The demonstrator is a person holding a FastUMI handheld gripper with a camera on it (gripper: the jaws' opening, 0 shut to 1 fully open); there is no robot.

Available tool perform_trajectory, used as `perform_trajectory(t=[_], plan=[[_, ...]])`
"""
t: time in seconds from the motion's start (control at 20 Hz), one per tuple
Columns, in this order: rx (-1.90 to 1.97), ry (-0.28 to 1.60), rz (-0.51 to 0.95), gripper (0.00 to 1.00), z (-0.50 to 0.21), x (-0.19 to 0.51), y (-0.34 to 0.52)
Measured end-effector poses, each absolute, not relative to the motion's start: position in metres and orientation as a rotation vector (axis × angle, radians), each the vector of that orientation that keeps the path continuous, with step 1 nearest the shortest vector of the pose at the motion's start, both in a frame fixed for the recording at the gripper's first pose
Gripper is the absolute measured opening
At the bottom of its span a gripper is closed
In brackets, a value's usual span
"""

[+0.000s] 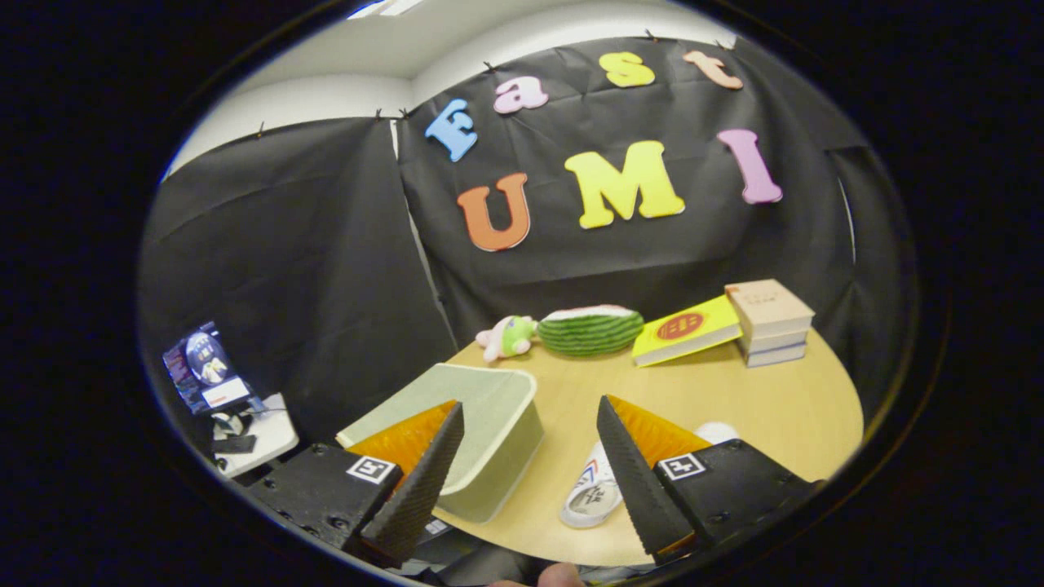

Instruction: Open the storage box then place both shoes into the box .Put the left shoe in first, then the right shoe, with the right side of both shoes facing outward in a uniform manner.

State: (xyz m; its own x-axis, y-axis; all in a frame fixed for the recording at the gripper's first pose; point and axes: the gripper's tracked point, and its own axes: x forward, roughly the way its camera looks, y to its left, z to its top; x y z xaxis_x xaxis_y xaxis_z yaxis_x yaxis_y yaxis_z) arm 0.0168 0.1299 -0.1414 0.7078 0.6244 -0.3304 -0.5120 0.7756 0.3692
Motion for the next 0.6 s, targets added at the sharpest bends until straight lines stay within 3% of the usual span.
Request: perform_trajectory(t=[0.35, 0.6], plan=[[0.44, 0.67, 0.788, 0.99, -0.192, 0.011, 0.176], [0.575, 0.799, 0.836, 0.93, -0.22, 0.02, 0.202]])
